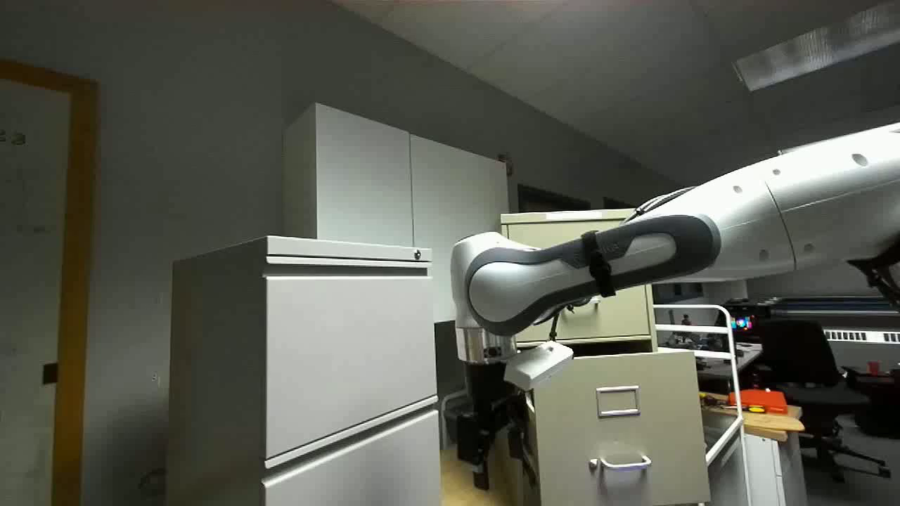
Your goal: Close the bottom drawer on the right
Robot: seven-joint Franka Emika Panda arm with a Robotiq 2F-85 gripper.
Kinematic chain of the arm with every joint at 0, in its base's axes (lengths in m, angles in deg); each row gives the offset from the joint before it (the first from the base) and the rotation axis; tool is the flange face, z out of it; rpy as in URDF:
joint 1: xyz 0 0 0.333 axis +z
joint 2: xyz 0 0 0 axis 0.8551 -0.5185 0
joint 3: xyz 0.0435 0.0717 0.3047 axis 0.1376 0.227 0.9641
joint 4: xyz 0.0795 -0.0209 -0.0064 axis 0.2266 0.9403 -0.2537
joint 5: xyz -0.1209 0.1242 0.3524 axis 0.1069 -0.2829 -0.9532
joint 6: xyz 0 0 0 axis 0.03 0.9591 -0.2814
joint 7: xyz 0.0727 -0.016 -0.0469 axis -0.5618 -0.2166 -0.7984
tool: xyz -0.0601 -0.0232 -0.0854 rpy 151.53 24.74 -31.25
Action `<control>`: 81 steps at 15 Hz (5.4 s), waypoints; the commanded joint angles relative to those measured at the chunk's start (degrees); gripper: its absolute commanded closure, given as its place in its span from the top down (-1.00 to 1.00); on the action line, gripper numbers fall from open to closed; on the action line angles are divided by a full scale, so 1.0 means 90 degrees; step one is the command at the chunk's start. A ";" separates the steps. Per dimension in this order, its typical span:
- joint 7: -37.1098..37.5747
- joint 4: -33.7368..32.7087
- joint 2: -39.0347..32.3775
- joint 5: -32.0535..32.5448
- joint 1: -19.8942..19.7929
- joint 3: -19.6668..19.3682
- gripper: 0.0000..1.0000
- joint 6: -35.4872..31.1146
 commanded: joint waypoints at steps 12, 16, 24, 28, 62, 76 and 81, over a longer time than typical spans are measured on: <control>0.0547 -0.0120 -0.0109 0.0145 -0.0064 -0.0099 0.46 -0.0097; 0.1433 0.0017 -0.0230 0.0253 -0.0408 -0.0323 -0.13 -0.0550; 0.3417 0.0700 -0.0532 0.0767 -0.1162 -0.0708 -1.00 -0.2049; 0.4747 0.1119 -0.0456 0.1189 -0.1428 -0.0735 -1.00 -0.2583; 1.4045 -0.1478 -0.2720 0.8007 -0.1320 -0.1110 -1.00 -0.2679; 1.4026 -0.2414 -0.3009 0.8673 -0.0907 -0.1323 -1.00 -0.1231; 1.3913 -0.2449 -0.2885 0.8791 -0.0948 -0.1364 -1.00 -0.1583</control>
